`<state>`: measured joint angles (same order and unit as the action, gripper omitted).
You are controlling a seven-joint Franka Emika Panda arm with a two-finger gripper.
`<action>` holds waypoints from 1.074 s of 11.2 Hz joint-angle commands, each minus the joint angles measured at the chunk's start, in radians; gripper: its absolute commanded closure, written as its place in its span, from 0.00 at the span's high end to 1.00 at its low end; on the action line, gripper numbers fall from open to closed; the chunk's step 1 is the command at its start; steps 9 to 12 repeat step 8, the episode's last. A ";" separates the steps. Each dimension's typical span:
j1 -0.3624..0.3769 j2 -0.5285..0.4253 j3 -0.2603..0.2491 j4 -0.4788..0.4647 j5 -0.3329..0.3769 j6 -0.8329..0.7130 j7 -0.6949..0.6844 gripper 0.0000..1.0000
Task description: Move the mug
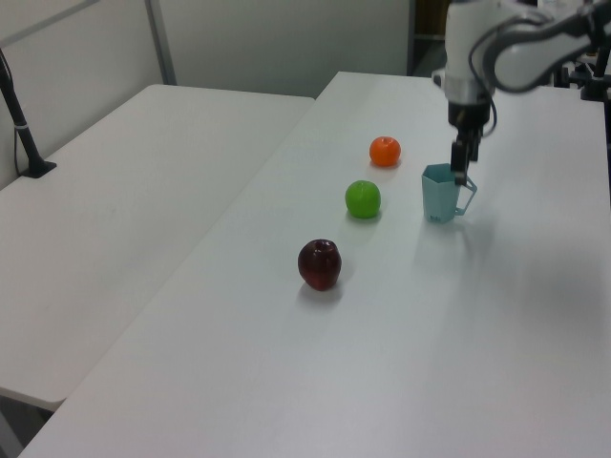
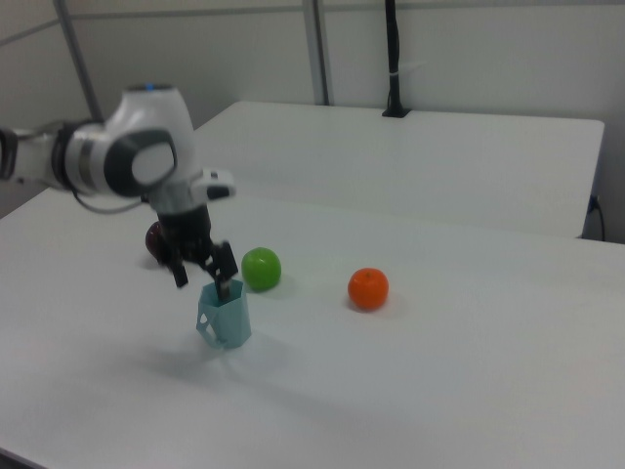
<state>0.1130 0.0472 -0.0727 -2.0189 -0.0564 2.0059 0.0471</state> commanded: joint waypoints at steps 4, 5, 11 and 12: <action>-0.035 -0.023 -0.012 0.340 -0.002 -0.329 0.004 1.00; -0.047 -0.023 -0.013 0.351 -0.002 -0.346 -0.030 1.00; -0.047 -0.024 -0.021 0.353 -0.003 -0.349 -0.033 1.00; -0.047 -0.024 -0.021 0.353 -0.003 -0.349 -0.033 1.00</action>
